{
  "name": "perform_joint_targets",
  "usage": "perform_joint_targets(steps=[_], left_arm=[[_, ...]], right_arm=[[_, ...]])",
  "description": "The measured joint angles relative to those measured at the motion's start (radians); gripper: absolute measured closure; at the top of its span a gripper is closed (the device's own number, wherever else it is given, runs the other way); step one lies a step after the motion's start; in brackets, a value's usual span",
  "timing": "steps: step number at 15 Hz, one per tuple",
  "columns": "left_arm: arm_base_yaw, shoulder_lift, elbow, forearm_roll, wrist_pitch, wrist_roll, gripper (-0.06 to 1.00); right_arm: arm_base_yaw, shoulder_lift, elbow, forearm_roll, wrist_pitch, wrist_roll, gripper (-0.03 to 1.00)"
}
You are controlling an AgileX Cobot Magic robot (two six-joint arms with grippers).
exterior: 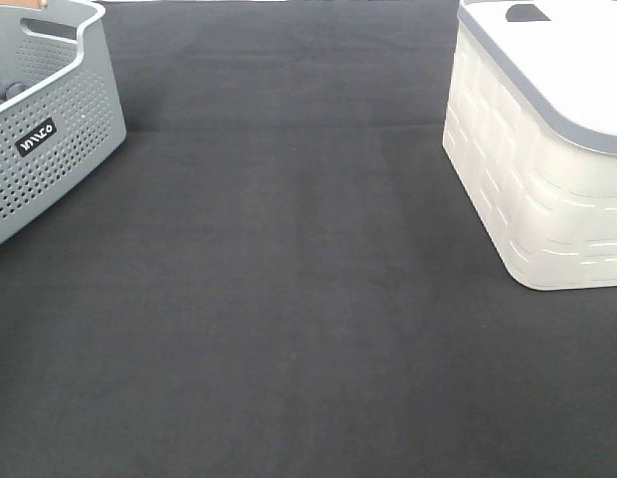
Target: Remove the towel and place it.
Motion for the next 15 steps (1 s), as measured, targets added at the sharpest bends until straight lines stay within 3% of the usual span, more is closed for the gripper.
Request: perform_joint_targets(steps=[6,7,8,10,15], left_arm=[[-0.136,-0.11,0.0,0.02,-0.216,-0.006,0.94],[-0.187,-0.13,0.0,0.033,-0.297,-0.006,0.94],[-0.187,-0.13,0.0,0.033,-0.297,-0.006,0.94],[-0.271,-0.143,-0.065,0.046,-0.355,-0.006,0.94],[-0.411,-0.146,-0.227,0.125,-0.362,-0.006,0.94]], right_arm=[[0.0,0.0,0.0,0.0,0.0,0.0,0.3],[0.0,0.0,0.0,0.0,0.0,0.0,0.3],[0.0,0.0,0.0,0.0,0.0,0.0,0.3],[0.0,0.0,0.0,0.0,0.0,0.0,0.3],[0.0,0.0,0.0,0.0,0.0,0.0,0.3]])
